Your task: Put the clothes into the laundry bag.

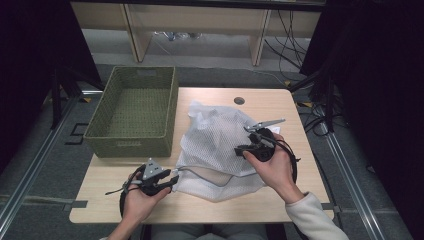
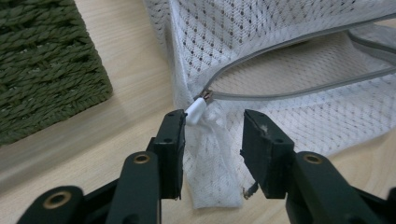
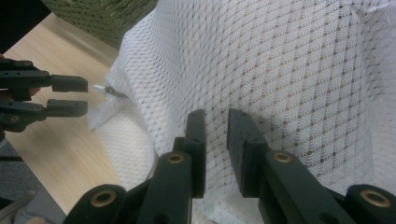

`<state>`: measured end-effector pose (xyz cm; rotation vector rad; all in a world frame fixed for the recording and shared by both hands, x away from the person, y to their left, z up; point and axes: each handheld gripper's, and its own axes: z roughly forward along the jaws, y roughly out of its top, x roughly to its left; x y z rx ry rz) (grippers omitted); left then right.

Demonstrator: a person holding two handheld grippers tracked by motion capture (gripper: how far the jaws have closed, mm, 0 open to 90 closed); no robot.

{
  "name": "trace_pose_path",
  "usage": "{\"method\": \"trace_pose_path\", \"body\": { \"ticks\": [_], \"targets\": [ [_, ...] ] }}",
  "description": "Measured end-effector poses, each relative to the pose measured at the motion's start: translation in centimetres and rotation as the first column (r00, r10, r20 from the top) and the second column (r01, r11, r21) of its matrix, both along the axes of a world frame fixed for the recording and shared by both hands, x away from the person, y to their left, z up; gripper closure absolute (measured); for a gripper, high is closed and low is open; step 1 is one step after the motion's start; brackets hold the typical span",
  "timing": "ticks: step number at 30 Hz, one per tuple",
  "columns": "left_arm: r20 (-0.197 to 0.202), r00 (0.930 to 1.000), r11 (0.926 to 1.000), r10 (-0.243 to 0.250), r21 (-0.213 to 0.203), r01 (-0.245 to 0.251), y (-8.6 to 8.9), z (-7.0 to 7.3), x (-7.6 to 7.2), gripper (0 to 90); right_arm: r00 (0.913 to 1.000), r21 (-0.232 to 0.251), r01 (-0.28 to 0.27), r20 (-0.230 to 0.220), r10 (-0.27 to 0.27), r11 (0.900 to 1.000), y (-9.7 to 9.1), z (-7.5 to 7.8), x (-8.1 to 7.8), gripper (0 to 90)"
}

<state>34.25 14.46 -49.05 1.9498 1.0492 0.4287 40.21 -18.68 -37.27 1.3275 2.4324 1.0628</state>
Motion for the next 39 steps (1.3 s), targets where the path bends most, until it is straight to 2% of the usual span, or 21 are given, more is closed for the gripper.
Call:
{"method": "trace_pose_path", "body": {
  "ticks": [2, 4, 5, 6, 8, 10, 12, 13, 14, 16, 19, 20, 22, 25, 26, 27, 28, 32, 34, 38, 39],
  "targets": [
    [-0.003, 0.9999, 0.9999, -0.013, 0.005, 0.013, 0.3, 0.2, 0.0, 64.5, 0.9996, -0.006, -0.028, -0.003, 0.028, 0.9996, -0.2, 0.2, 0.0, 79.3],
    [0.002, 0.9998, 0.9997, -0.02, 0.017, 0.02, 0.5, 0.3, 0.0, 68.7, 0.9997, -0.007, -0.023, -0.004, 0.022, 0.9997, -0.2, 0.3, 0.0, 79.5],
    [-0.001, 0.9999, 0.9999, -0.011, -0.007, 0.011, 0.6, 0.2, 0.0, 68.7, 0.9998, -0.002, -0.003, -0.02, 0.003, 1.0, -0.2, 0.4, -0.1, 79.7],
    [-0.002, 1.0, 0.9999, -0.008, 0.013, 0.008, 0.9, 0.3, 0.0, 71.3, 1.0, 0.006, 0.003, -0.006, -0.003, 1.0, -0.2, 0.3, -0.1, 79.8],
    [-0.001, 1.0, 0.9998, -0.009, 0.018, 0.009, 1.3, 0.2, 0.2, 82.7, 0.9998, 0.005, -0.001, -0.019, 0.001, 1.0, -0.3, 0.4, -0.1, 79.9],
    [-0.012, 0.9999, 0.9987, -0.01, 0.05, 0.01, 1.6, -0.2, 1.0, 89.4, 1.0, 0.01, -0.001, 0.0, 0.001, 1.0, -0.3, 0.4, 0.0, 80.4],
    [-0.022, 0.9998, 0.9984, 0.001, 0.056, 0.0, 1.7, -0.4, 1.3, 89.8, 0.9999, 0.004, -0.009, 0.007, 0.009, 1.0, -0.4, 0.4, 0.1, 80.4],
    [-0.018, 0.9996, 0.9968, 0.02, 0.078, -0.019, 1.7, -0.8, 1.8, 89.8, 0.9998, 0.011, 0.008, 0.016, -0.008, 0.9999, -0.4, 0.4, 0.0, 80.4],
    [-0.046, 0.9989, 0.9939, 0.003, 0.111, 0.002, 2.0, -0.7, 2.0, 89.8, 0.9998, 0.009, 0.007, 0.016, -0.007, 0.9999, -0.4, 0.4, 0.0, 80.4],
    [-0.036, 0.9989, 0.9959, 0.031, 0.086, -0.028, 1.6, -0.9, 2.1, 89.8, 1.0, 0.002, 0.0, 0.005, 0.0, 1.0, -0.4, 0.4, 0.0, 80.3],
    [-0.028, 0.9994, 0.9944, -0.022, 0.102, 0.025, 1.0, -0.3, 2.0, 89.8, 0.9998, 0.011, 0.007, -0.019, -0.007, 0.9999, -0.2, 0.3, 0.0, 80.4],
    [-0.012, 0.9999, 0.9974, -0.001, 0.072, 0.002, 0.6, -0.3, 1.9, 89.8, 0.9999, 0.001, -0.012, -0.003, 0.012, 0.9999, -0.3, 0.2, 0.1, 80.4],
    [-0.013, 0.9999, 0.9967, -0.007, 0.08, 0.008, 0.5, -0.2, 1.8, 89.8, 0.9998, 0.005, -0.001, -0.022, 0.001, 1.0, -0.2, 0.2, 0.0, 80.5],
    [-0.002, 1.0, 0.9965, -0.01, 0.083, 0.01, 0.2, 0.2, 1.4, 89.8, 0.9999, -0.001, -0.015, -0.004, 0.015, 0.9999, -0.3, 0.2, 0.1, 80.5],
    [-0.003, 0.9995, 0.9951, -0.03, 0.094, 0.03, -0.1, 0.5, 1.1, 89.8, 0.9998, -0.001, -0.009, -0.019, 0.009, 1.0, -0.2, 0.3, -0.1, 80.4],
    [-0.002, 0.9994, 0.9973, -0.035, 0.065, 0.035, -0.4, 0.5, 1.0, 89.8, 0.9999, 0.002, -0.017, -0.002, 0.017, 0.9999, -0.1, 0.1, 0.0, 80.4],
    [0.009, 0.9987, 0.9952, -0.05, 0.084, 0.049, -0.6, 0.4, 1.1, 89.8, 0.9999, -0.003, -0.011, 0.004, 0.011, 0.9999, 0.0, 0.1, 0.0, 80.3],
    [-0.011, 0.9973, 0.9944, -0.072, 0.077, 0.073, -1.8, 0.1, 1.4, 89.8, 0.9996, -0.012, -0.024, -0.015, 0.024, 0.9996, 0.3, 0.0, -0.2, 80.1],
    [0.003, 0.997, 0.994, -0.077, 0.078, 0.077, -2.3, 0.0, 1.6, 89.7, 0.9994, -0.006, -0.029, -0.017, 0.029, 0.9996, 0.5, -0.1, -0.2, 80.0],
    [0.0, 0.997, 0.9939, -0.077, 0.079, 0.077, -2.2, 0.1, 1.7, 89.4, 0.999, -0.007, -0.042, -0.012, 0.042, 0.9991, 0.9, -0.5, -0.3, 79.7],
    [0.015, 0.9983, 0.9964, -0.056, 0.065, 0.055, -1.8, 0.3, 1.4, 89.2, 0.9989, -0.003, -0.03, -0.036, 0.03, 0.9995, 1.2, -0.6, -0.4, 79.6]
  ]
}}
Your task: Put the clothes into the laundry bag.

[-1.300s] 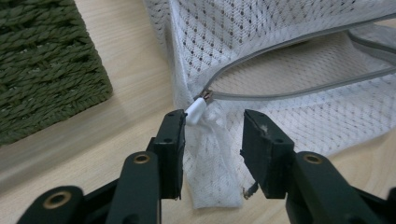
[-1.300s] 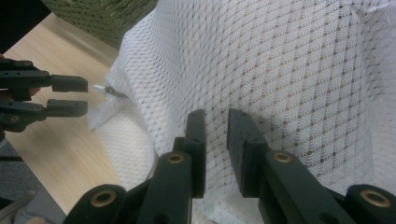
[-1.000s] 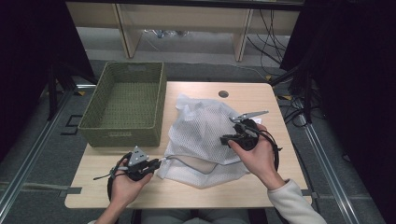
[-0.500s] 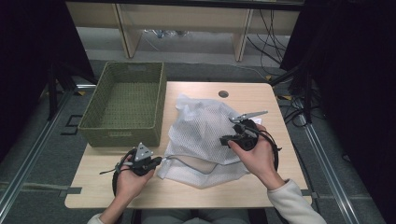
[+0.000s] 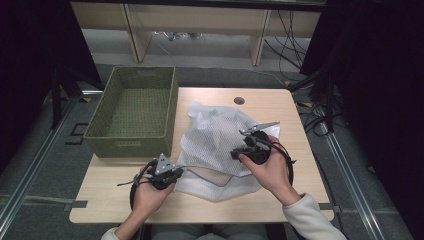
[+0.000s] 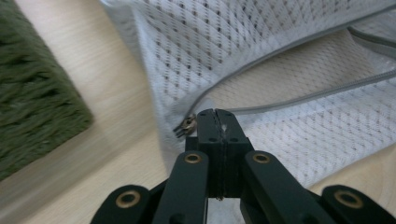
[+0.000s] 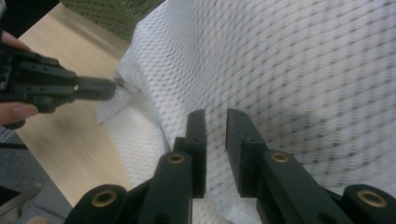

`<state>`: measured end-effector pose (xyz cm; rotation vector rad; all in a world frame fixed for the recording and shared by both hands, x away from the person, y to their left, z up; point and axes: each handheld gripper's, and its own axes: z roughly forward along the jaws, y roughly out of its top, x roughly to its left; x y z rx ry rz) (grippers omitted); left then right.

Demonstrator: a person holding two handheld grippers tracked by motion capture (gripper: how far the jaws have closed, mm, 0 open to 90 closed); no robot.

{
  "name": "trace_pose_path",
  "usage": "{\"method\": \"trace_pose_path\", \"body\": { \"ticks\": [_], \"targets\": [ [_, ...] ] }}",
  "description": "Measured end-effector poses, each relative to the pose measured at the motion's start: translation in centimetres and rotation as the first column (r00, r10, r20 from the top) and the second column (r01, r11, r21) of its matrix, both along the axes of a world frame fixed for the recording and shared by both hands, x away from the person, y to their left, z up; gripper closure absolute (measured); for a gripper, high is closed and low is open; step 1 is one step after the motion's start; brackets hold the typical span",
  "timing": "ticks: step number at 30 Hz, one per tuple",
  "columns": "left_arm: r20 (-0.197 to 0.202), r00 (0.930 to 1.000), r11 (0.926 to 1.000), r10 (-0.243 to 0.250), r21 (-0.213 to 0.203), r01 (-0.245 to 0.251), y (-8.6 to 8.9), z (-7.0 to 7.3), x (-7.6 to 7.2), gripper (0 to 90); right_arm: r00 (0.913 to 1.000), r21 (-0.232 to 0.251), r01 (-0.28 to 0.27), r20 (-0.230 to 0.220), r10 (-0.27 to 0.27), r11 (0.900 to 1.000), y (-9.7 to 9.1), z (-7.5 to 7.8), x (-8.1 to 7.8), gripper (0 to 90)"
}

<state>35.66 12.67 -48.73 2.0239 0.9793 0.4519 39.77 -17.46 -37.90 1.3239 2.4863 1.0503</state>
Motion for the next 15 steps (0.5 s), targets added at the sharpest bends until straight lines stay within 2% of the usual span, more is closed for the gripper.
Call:
{"method": "trace_pose_path", "body": {
  "ticks": [1, 4, 5, 6, 7, 8, 9, 10, 11, 12, 15],
  "targets": [
    [0.009, 0.9999, 0.9999, 0.012, 0.007, -0.012, 0.3, 0.1, -0.1, 88.8, 0.9998, -0.003, -0.02, 0.0, 0.02, 0.9998, 0.1, -0.1, 0.1, 79.6],
    [0.008, 0.9996, 0.9997, 0.025, 0.005, -0.025, 0.9, 0.2, -0.4, 86.8, 0.9997, -0.003, -0.019, -0.012, 0.019, 0.9998, 0.6, -0.4, 0.0, 79.4],
    [0.015, 0.9995, 0.9996, 0.029, 0.007, -0.029, 1.4, 0.2, -0.6, 85.2, 0.9989, -0.007, -0.047, -0.002, 0.047, 0.9989, 1.2, -0.8, 0.1, 79.4],
    [-0.002, 0.9993, 0.9993, 0.037, -0.007, -0.037, 1.6, 0.1, -0.6, 84.1, 0.999, -0.011, -0.044, -0.01, 0.044, 0.999, 1.6, -1.0, 0.1, 79.4],
    [0.01, 0.9989, 0.9988, 0.047, -0.011, -0.047, 1.7, 0.0, -0.6, 83.2, 0.9977, -0.01, -0.067, -0.007, 0.067, 0.9977, 1.9, -1.3, 0.2, 79.3],
    [0.008, 0.9989, 0.9989, 0.046, 0.002, -0.046, 1.8, 0.0, -0.6, 81.8, 0.998, -0.004, -0.054, -0.033, 0.054, 0.9985, 2.4, -1.5, 0.1, 79.1],
    [0.007, 0.999, 0.9989, 0.045, -0.012, -0.044, 1.8, -0.1, -0.6, 80.6, 0.9975, -0.007, -0.063, -0.035, 0.062, 0.998, 2.9, -1.7, 0.1, 79.0],
    [0.007, 0.9993, 0.9993, 0.036, 0.005, -0.036, 1.9, 0.0, -0.6, 79.2, 0.9966, -0.006, -0.068, -0.048, 0.067, 0.9977, 3.3, -1.9, 0.1, 78.9],
    [0.007, 0.9993, 0.9993, 0.036, 0.005, -0.036, 1.9, 0.0, -0.6, 77.4, 0.9966, -0.006, -0.068, -0.048, 0.067, 0.9977, 3.3, -1.9, 0.1, 78.9],
    [-0.003, 0.9994, 0.9993, 0.036, -0.014, -0.036, 1.6, -0.2, -0.6, 75.1, 0.9961, -0.008, -0.076, -0.045, 0.076, 0.997, 3.9, -2.3, 0.4, 78.7],
    [0.0, 0.9996, 0.9996, 0.027, -0.001, -0.027, 1.6, -0.3, -0.5, 69.1, 0.996, -0.008, -0.074, -0.05, 0.073, 0.9972, 4.5, -2.6, 0.5, 78.5]
  ]
}}
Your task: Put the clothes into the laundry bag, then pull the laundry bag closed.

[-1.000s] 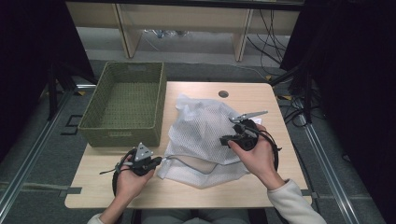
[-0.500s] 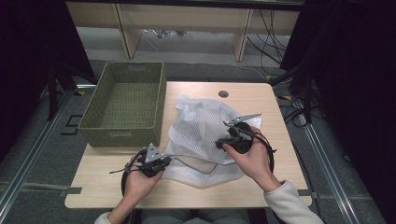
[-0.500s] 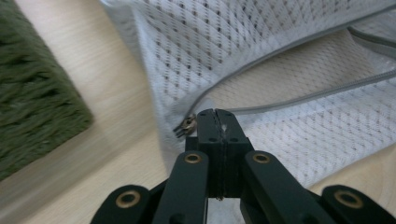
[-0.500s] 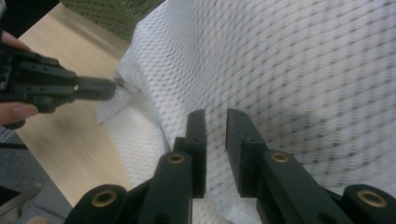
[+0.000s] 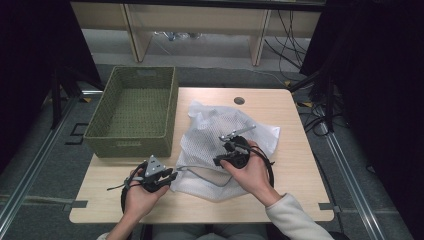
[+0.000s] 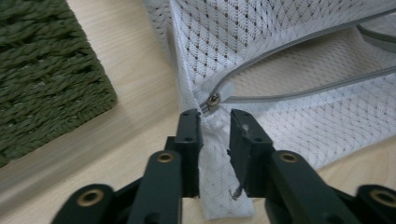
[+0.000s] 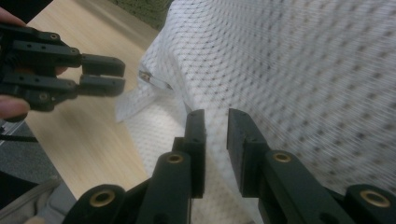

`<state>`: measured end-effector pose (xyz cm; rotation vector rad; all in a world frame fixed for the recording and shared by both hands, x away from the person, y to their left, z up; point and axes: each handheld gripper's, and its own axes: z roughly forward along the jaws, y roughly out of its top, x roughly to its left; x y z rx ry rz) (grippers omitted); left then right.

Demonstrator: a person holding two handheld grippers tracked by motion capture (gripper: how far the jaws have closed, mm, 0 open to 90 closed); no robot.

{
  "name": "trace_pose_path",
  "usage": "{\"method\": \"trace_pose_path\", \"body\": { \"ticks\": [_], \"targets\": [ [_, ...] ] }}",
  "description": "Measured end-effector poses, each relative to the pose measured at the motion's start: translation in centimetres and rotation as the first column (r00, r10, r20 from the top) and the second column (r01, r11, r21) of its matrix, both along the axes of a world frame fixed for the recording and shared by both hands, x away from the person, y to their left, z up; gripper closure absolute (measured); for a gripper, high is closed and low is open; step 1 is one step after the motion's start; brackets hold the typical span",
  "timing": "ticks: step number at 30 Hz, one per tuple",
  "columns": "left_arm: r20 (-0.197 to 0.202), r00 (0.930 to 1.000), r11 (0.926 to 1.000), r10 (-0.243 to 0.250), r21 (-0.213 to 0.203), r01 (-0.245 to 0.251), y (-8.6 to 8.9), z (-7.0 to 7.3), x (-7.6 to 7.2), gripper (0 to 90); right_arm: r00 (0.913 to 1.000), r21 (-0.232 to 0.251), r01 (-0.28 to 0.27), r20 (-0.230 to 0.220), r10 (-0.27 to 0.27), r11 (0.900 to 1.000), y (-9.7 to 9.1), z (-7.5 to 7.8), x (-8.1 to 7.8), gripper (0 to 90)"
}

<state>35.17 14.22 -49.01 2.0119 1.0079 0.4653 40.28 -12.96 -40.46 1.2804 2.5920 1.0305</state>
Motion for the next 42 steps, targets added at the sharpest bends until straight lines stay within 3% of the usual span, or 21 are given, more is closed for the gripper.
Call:
{"method": "trace_pose_path", "body": {
  "ticks": [1, 10, 11, 13, 15, 17, 21, 26, 27, 32, 33, 38, 41, 42],
  "targets": [
    [-0.006, 1.0, 0.9999, -0.005, -0.012, 0.005, -0.2, -0.2, 0.1, 68.1, 0.9999, 0.001, -0.013, 0.0, 0.013, 0.9999, 0.5, -0.3, 0.1, 78.3],
    [-0.006, 0.9996, 0.9995, -0.029, 0.011, 0.029, -0.4, -0.1, 0.1, 63.8, 0.9998, 0.006, -0.018, -0.004, 0.018, 0.9998, 1.9, -1.2, -0.1, 75.7],
    [0.003, 0.9999, 0.9998, -0.015, -0.009, 0.015, -0.5, -0.2, 0.0, 63.8, 0.9997, 0.01, -0.025, 0.002, 0.025, 0.9996, 2.0, -1.3, 0.0, 75.3],
    [0.004, 0.9998, 0.9996, -0.02, 0.022, 0.019, 0.0, 0.0, 0.1, 63.5, 0.9992, 0.009, -0.038, 0.009, 0.038, 0.9992, 2.3, -1.7, 0.2, 74.2],
    [0.006, 1.0, 1.0, 0.005, -0.005, -0.005, 0.1, -0.1, 0.0, 63.6, 0.9991, 0.008, -0.042, 0.006, 0.041, 0.9991, 2.5, -2.0, 0.2, 73.2],
    [0.008, 0.9999, 0.9998, 0.014, 0.012, -0.014, 0.3, -0.1, -0.1, 63.6, 0.9989, 0.009, -0.047, 0.005, 0.047, 0.9988, 2.8, -2.3, 0.2, 72.3],
    [0.003, 0.9995, 0.9995, 0.032, -0.002, -0.032, 0.4, 0.0, -0.3, 63.6, 0.9972, 0.005, -0.074, 0.003, 0.074, 0.9972, 3.0, -2.4, 0.3, 71.5],
    [0.013, 0.9996, 0.9996, 0.027, 0.005, -0.027, 0.5, 0.2, -0.3, 63.7, 0.9977, 0.005, -0.067, -0.007, 0.067, 0.9977, 3.0, -2.3, 0.2, 71.1],
    [0.004, 0.9991, 0.9991, 0.042, -0.01, -0.042, 0.4, 0.1, -0.4, 63.7, 0.9983, 0.001, -0.058, -0.006, 0.058, 0.9983, 3.0, -2.3, 0.1, 71.0],
    [0.008, 0.9988, 0.9989, 0.048, -0.003, -0.048, 0.7, 0.3, -0.7, 63.8, 0.9977, 0.003, -0.066, 0.016, 0.066, 0.9978, 3.0, -2.1, 0.3, 71.2],
    [0.009, 0.9985, 0.9985, 0.053, -0.011, -0.053, 0.7, 0.2, -0.8, 63.8, 0.9988, 0.014, -0.046, 0.018, 0.046, 0.9988, 3.2, -2.2, 0.2, 71.3],
    [0.013, 0.9979, 0.998, 0.063, -0.003, -0.063, 1.0, 0.2, -1.0, 63.7, 0.998, 0.006, -0.063, -0.001, 0.063, 0.998, 3.4, -2.2, 0.2, 71.6],
    [0.014, 0.9971, 0.997, 0.074, -0.023, -0.074, 1.0, 0.2, -0.9, 63.8, 0.9973, 0.005, -0.074, -0.004, 0.074, 0.9973, 3.5, -2.5, 0.3, 71.6],
    [0.012, 0.9974, 0.9974, 0.072, -0.008, -0.072, 1.0, 0.3, -0.8, 63.7, 0.9979, 0.003, -0.064, -0.014, 0.064, 0.998, 3.5, -2.6, 0.1, 71.6]
  ]
}}
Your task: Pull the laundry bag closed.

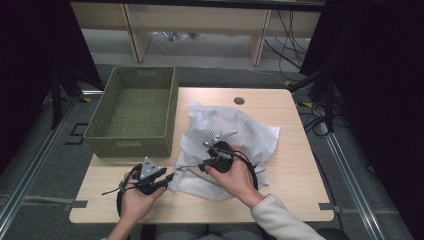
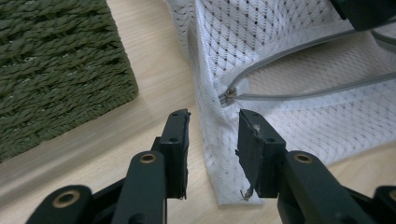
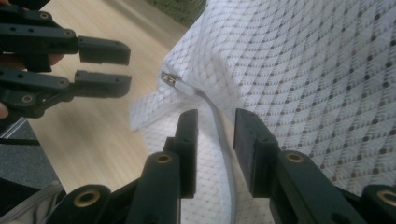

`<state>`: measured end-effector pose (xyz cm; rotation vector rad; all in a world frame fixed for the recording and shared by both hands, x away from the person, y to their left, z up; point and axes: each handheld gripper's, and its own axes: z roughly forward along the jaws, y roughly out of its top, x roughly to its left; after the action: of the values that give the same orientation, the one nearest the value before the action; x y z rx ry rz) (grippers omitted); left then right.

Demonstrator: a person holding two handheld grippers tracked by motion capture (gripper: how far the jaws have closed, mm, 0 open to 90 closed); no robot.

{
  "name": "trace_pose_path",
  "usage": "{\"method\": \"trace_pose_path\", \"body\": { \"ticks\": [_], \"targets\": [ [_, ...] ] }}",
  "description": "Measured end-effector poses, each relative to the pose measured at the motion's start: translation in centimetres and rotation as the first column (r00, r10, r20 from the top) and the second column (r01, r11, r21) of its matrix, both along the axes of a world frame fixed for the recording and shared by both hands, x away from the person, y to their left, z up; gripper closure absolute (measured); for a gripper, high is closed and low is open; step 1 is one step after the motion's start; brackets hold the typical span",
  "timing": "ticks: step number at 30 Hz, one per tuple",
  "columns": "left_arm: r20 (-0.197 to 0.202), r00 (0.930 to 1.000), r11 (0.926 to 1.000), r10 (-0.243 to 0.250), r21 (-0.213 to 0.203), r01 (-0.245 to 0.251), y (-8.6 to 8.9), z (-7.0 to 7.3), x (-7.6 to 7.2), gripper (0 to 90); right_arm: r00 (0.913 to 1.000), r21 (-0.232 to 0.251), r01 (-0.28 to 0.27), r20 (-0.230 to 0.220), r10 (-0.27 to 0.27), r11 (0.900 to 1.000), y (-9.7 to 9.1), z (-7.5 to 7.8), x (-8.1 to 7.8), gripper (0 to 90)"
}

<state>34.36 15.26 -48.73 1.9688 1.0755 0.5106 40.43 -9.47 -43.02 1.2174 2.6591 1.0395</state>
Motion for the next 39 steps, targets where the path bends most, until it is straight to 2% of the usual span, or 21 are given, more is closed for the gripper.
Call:
{"method": "trace_pose_path", "body": {
  "ticks": [1, 3, 4, 5, 7, 10, 11, 12, 13, 15, 17, 20, 21, 22, 23, 27, 29, 30, 32, 37, 39],
  "targets": [
    [-0.002, 1.0, 1.0, 0.006, -0.007, -0.006, -0.1, -0.1, 0.0, 63.8, 0.9999, 0.002, -0.015, 0.006, 0.015, 0.9999, 0.0, -0.2, 0.0, 71.5],
    [-0.005, 1.0, 1.0, 0.005, -0.001, -0.005, -0.1, -0.1, 0.1, 63.8, 0.9998, 0.0, -0.014, -0.017, 0.014, 0.9999, 0.1, -0.4, -0.2, 71.5],
    [-0.006, 1.0, 1.0, 0.006, -0.007, -0.006, -0.2, -0.1, 0.1, 63.8, 0.9995, -0.003, -0.031, 0.003, 0.031, 0.9995, 0.1, -0.5, -0.1, 71.6],
    [0.002, 1.0, 1.0, 0.0, 0.008, 0.0, -0.2, -0.1, 0.1, 63.8, 0.9995, -0.003, -0.031, 0.0, 0.031, 0.9995, 0.1, -0.6, -0.1, 71.6],
    [0.003, 1.0, 1.0, 0.003, -0.008, -0.003, -0.2, -0.1, 0.2, 63.8, 0.9997, -0.005, -0.018, -0.014, 0.018, 0.9998, 0.2, -0.7, -0.2, 71.5],
    [0.003, 0.9999, 0.9999, 0.011, -0.004, -0.011, -0.1, 0.0, 0.2, 63.8, 0.9997, -0.003, -0.014, -0.019, 0.014, 0.9999, 0.2, -0.7, -0.3, 71.3],
    [0.004, 0.9999, 0.9999, 0.011, -0.006, -0.011, 0.0, 0.1, 0.2, 63.8, 0.9991, 0.013, -0.041, -0.013, 0.041, 0.9991, 0.1, -0.9, -0.1, 71.3],
    [0.008, 0.9999, 0.9999, 0.012, -0.011, -0.012, 0.2, 0.1, 0.3, 63.9, 0.9997, -0.003, -0.026, 0.002, 0.026, 0.9996, 0.1, -0.8, -0.1, 71.4],
    [0.004, 0.9999, 0.9995, 0.009, -0.03, -0.009, 0.1, 0.0, 0.3, 64.0, 0.9999, -0.005, -0.009, -0.013, 0.009, 0.9999, 0.2, -0.8, -0.2, 71.4],
    [0.004, 0.9999, 0.9998, 0.012, -0.018, -0.012, 0.3, 0.0, 0.4, 64.1, 0.9999, -0.002, -0.016, -0.004, 0.016, 0.9999, 0.5, -1.0, -0.2, 71.4],
    [0.004, 1.0, 0.9998, 0.006, -0.018, -0.006, 0.4, 0.0, 0.5, 64.1, 0.9997, -0.007, -0.008, -0.022, 0.008, 0.9999, 0.7, -1.0, -0.4, 71.3],
    [0.005, 1.0, 0.9998, 0.003, -0.02, -0.003, 0.4, 0.0, 0.3, 64.3, 0.9997, -0.004, -0.016, -0.02, 0.016, 0.9999, 1.2, -1.4, -0.3, 71.3],
    [0.004, 1.0, 1.0, 0.003, -0.005, -0.003, 0.5, 0.0, 0.4, 64.3, 0.9996, -0.003, -0.023, -0.016, 0.023, 0.9997, 1.4, -1.5, -0.2, 71.2],
    [0.002, 1.0, 0.9998, 0.001, -0.017, -0.001, 0.5, 0.0, 0.4, 64.5, 0.9992, -0.001, -0.04, -0.001, 0.04, 0.9992, 1.6, -1.7, 0.0, 71.2],
    [0.004, 1.0, 0.9999, 0.006, -0.008, -0.006, 0.5, -0.1, 0.5, 64.6, 0.9996, 0.002, -0.024, -0.013, 0.024, 0.9997, 1.9, -1.7, -0.1, 70.9],
    [-0.004, 0.9999, 0.9999, 0.011, -0.012, -0.011, 0.5, -0.3, 0.6, 64.5, 0.9996, 0.044, -0.024, -0.011, 0.025, 0.9988, 2.8, -2.4, 0.3, 68.9],
    [-0.005, 1.0, 0.9999, 0.006, -0.012, -0.006, 0.5, -0.3, 0.6, 64.5, 0.9997, 0.045, -0.025, 0.001, 0.025, 0.9987, 2.9, -2.7, 0.3, 68.6],
    [-0.007, 0.9999, 0.9998, 0.009, -0.017, -0.009, 0.4, -0.3, 0.6, 64.5, 0.9992, 0.043, -0.031, 0.026, 0.03, 0.9986, 3.2, -3.0, 0.3, 67.9],
    [-0.006, 0.9999, 0.9995, 0.01, -0.03, -0.01, 0.4, -0.5, 0.6, 64.5, 0.9993, 0.031, -0.038, -0.003, 0.038, 0.9988, 3.6, -3.5, 0.1, 66.7],
    [-0.009, 1.0, 0.9999, 0.005, -0.01, -0.005, 0.5, -0.5, 0.6, 64.5, 0.9983, 0.031, -0.053, 0.027, 0.052, 0.9981, 3.7, -4.1, 0.3, 64.8],
    [-0.008, 1.0, 1.0, 0.006, -0.003, -0.006, 0.4, -0.5, 0.6, 64.5, 0.9993, 0.036, -0.036, 0.014, 0.035, 0.9987, 3.9, -4.4, 0.2, 63.3]
  ]
}}
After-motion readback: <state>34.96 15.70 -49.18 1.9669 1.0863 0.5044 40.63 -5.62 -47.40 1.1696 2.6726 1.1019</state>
